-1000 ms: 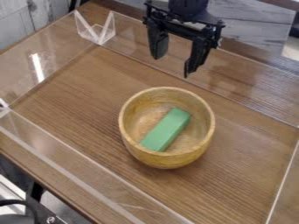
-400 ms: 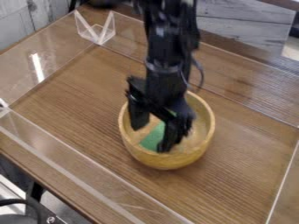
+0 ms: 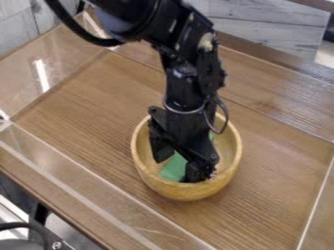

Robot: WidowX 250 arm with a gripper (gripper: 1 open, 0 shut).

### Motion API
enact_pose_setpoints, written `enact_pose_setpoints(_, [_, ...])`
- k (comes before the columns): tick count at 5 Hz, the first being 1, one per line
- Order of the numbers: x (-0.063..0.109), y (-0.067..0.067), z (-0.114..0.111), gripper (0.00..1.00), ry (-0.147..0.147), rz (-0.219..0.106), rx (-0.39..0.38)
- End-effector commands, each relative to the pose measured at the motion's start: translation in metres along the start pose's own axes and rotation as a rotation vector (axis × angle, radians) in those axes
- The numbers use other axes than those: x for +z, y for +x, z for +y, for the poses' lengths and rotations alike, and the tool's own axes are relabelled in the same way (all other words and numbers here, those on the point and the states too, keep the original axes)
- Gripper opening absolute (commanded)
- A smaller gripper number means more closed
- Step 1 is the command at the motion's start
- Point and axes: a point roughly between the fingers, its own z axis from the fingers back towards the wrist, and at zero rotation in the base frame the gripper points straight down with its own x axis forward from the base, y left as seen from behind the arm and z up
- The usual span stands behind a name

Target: Remove the green block from inside the brown bowl and put it on the table

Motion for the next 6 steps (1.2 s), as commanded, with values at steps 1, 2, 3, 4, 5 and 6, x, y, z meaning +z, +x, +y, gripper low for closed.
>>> enact_pose_setpoints(1, [0.001, 0.008, 0.001, 0.0, -0.003, -0.035, -0.008])
enact_pose_setpoints(2, [0.001, 0.007, 0.0, 0.0, -0.013, -0.024, -0.004])
enact_pose_setpoints(3, [0.004, 0.005, 0.0, 0.0, -0.028, -0.003, 0.004])
enact_pose_setpoints(4, [0.008, 0.002, -0.001, 0.0, -0.042, 0.018, 0.011])
enact_pose_setpoints(5, [0.011, 0.0, -0.002, 0.0, -0.058, 0.034, 0.02])
enact_pose_setpoints(6, [0.014, -0.001, -0.003, 0.0, -0.073, 0.048, 0.028])
